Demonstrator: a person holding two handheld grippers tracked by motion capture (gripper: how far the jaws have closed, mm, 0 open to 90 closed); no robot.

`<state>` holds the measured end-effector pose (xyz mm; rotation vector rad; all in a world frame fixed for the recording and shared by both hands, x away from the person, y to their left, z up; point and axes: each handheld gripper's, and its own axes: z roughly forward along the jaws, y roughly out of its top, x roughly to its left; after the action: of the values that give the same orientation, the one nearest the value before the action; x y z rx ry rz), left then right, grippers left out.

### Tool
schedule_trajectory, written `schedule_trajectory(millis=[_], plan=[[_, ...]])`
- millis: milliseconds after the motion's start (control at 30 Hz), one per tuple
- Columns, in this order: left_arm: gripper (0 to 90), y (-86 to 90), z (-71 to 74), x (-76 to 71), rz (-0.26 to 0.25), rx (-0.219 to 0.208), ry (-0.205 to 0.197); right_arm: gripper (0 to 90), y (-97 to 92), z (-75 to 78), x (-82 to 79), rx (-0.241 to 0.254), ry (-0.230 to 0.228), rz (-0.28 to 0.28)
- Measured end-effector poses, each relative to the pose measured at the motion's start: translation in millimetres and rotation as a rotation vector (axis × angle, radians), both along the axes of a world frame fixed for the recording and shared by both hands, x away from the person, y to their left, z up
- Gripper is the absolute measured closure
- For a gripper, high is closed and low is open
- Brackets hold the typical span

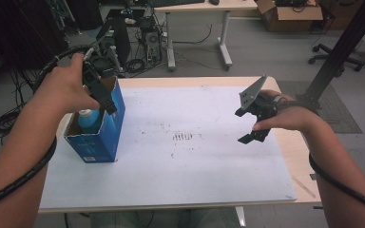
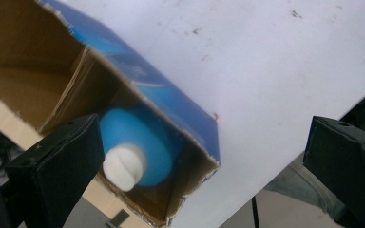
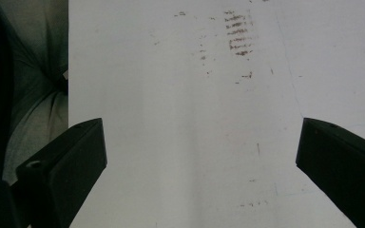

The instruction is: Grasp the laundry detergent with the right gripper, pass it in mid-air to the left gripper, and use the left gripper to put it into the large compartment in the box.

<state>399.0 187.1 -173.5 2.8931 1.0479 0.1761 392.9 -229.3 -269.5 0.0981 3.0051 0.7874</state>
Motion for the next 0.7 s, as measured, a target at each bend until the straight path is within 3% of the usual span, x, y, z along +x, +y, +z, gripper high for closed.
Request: schedule_trajectory(millis=[200, 400, 567, 700], plan=[[0.2, -12.0, 4.1, 0.8, -0.152, -0.042, 0.025, 2.9, 2.2, 3.8, 0.4, -0.014, -0.002, 0.005], [0.2, -25.6, 6.9, -2.3, -0.285, -0.064, 0.011, 3.0, 6.1, 6.5, 1.2, -0.028, -0.001, 0.016], [0.2, -32.7, 6.6, -1.9, -0.322, -0.062, 0.014, 3.1, 9.7, 9.9, 1.7, -0.050, 0.001, 0.027], [0.1, -39.7, 3.8, -1.9, -0.388, -0.047, 0.030, 3.0, 12.4, 13.4, 1.4, -0.084, 0.007, 0.029]])
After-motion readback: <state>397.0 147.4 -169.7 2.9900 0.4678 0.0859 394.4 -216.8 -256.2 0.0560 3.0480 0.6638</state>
